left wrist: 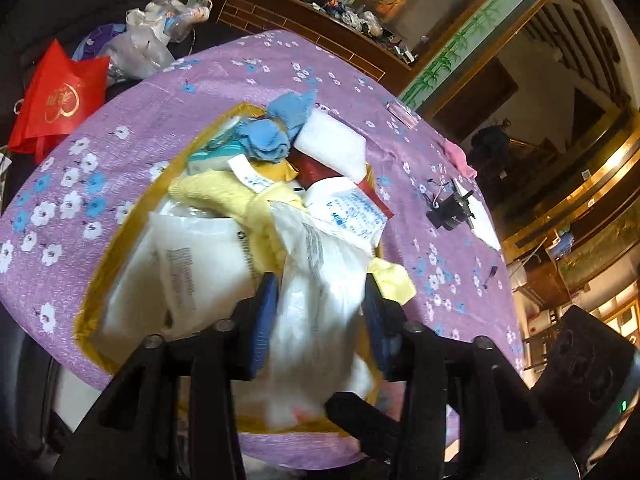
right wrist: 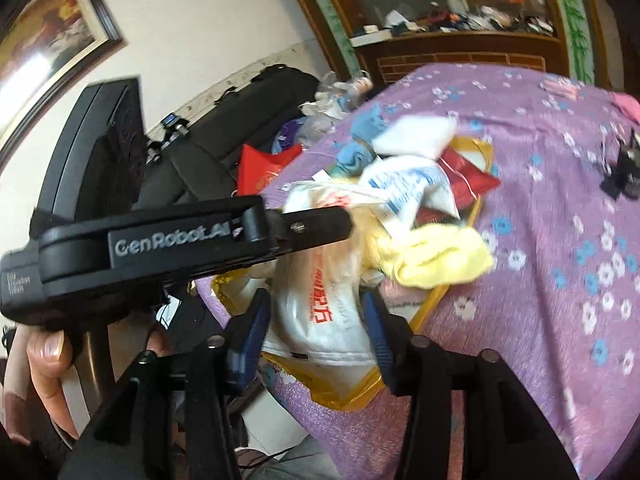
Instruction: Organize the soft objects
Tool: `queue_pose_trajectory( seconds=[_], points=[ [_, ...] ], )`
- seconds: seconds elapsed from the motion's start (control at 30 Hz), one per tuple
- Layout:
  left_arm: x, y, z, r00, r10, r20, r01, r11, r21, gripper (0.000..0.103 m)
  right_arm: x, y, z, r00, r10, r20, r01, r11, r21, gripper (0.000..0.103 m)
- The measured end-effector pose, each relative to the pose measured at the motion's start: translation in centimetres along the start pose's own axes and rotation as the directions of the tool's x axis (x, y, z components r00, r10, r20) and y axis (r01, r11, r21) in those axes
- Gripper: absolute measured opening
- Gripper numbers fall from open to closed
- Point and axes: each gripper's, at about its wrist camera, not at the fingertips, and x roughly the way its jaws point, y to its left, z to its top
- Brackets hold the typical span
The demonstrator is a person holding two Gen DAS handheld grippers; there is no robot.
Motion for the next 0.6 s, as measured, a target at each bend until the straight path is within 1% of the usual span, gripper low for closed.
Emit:
queue_pose_trajectory(
  seconds=[0.03, 0.07, 0.1, 0.13, 0.17, 0.23, 0.27, 0.3, 0.37, 0.4, 0.47, 0.57, 0.6],
  points=[
    [-0.5, 0.0, -0.2, 1.0, -0.009, 0.015, 0.009, 1.0, 0.007, 0.058, -0.2, -0.5, -0.2, 1.0, 0.011, 0.0, -0.011, 0.999, 0.036, 0.063],
    [-1.3, 0.1, -0.5, 0.999, -0.007, 0.05, 0.007, 1.0, 0.019, 0.061, -0.6, -0.5, -0.6, 1.0, 0.019, 0.001, -0.019, 0.999, 0.044, 0.063],
    [-2.1, 0.0, -0.9, 0.996, 0.026, 0.084, -0.029, 0.999, 0.036, 0.068, -0.9, -0.5, -0.8, 1.0, 0.014, 0.003, -0.014, 0.999, 0.041, 0.063],
    [-2.8, -0.1, -1.3, 0.992, 0.063, 0.109, -0.069, 0.996, 0.052, 0.071, -1.5, -0.2, -1.0, 1.0, -0.024, 0.013, 0.023, 0.999, 0.035, 0.063],
    [-3.4, -0.4, -1.7, 0.985, 0.108, 0.138, -0.119, 0.99, 0.072, 0.071, -1.7, 0.0, -1.2, 0.998, -0.052, 0.02, 0.051, 0.998, 0.038, 0.063],
    [-4.5, -1.0, -2.4, 0.963, 0.188, 0.194, -0.213, 0.97, 0.119, 0.071, -2.2, 0.3, -1.3, 0.996, -0.09, 0.027, 0.089, 0.995, 0.043, 0.063],
    [-5.2, -1.4, -2.8, 0.945, 0.234, 0.229, -0.27, 0.952, 0.143, 0.071, -2.5, 0.6, -1.5, 0.992, -0.121, 0.033, 0.12, 0.992, 0.04, 0.063],
    [-5.6, -1.6, -3.1, 0.927, 0.273, 0.257, -0.316, 0.938, 0.144, 0.071, -2.7, 1.0, -1.5, 0.987, -0.153, 0.039, 0.152, 0.988, 0.021, 0.063],
    [-6.2, -1.8, -3.4, 0.894, 0.343, 0.289, -0.395, 0.907, 0.147, 0.071, -3.2, 1.8, -2.1, 0.981, -0.186, 0.048, 0.187, 0.982, -0.017, 0.063],
    [-6.4, -1.9, -3.4, 0.882, 0.366, 0.299, -0.422, 0.894, 0.151, 0.071, -3.4, 2.0, -2.1, 0.979, -0.198, 0.05, 0.2, 0.979, -0.029, 0.063],
    [-7.0, -1.9, -3.7, 0.864, 0.395, 0.312, -0.456, 0.877, 0.15, 0.071, -3.6, 2.3, -2.2, 0.975, -0.216, 0.048, 0.218, 0.975, -0.038, 0.063],
    [-7.3, -2.0, -3.9, 0.849, 0.414, 0.329, -0.48, 0.865, 0.148, 0.071, -4.0, 2.3, -2.2, 0.974, -0.222, 0.054, 0.223, 0.975, -0.021, 0.063],
    [-7.4, -2.1, -4.0, 0.847, 0.42, 0.327, -0.486, 0.861, 0.152, 0.071, -3.9, 2.2, -2.1, 0.972, -0.228, 0.051, 0.229, 0.973, -0.021, 0.063]
  ],
)
